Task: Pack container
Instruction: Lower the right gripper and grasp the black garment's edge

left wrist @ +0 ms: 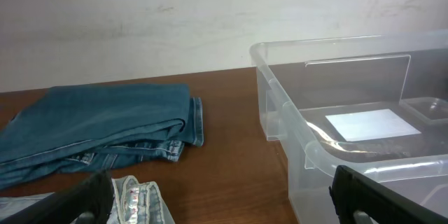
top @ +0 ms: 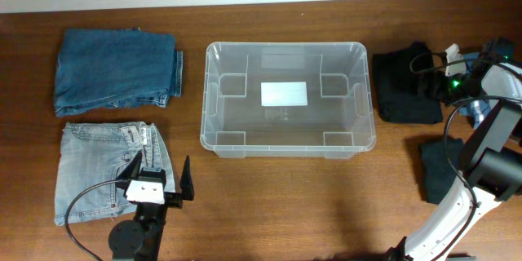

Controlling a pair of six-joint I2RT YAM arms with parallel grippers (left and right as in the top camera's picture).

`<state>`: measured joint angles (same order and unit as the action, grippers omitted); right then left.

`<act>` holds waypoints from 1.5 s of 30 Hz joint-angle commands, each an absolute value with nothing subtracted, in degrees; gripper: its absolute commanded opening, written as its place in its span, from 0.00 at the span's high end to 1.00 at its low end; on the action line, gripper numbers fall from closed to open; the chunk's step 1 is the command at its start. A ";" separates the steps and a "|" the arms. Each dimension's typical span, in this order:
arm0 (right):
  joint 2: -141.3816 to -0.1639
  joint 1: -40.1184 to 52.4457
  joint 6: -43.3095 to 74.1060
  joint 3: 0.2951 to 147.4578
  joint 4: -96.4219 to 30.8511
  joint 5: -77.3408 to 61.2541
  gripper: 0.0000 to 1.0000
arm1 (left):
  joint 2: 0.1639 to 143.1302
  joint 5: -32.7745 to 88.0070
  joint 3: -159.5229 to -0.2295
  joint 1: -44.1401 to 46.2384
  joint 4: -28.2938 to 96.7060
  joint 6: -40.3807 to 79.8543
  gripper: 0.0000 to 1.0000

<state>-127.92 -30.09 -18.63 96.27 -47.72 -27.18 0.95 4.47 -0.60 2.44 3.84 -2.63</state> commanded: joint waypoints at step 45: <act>-132.44 -30.41 -13.85 109.43 -58.85 -32.84 0.96 | 0.67 4.69 -0.54 2.07 4.27 -3.53 0.01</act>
<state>-131.61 -30.65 -14.15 104.12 -56.21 -28.64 0.95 4.47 -0.60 2.44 3.84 -2.63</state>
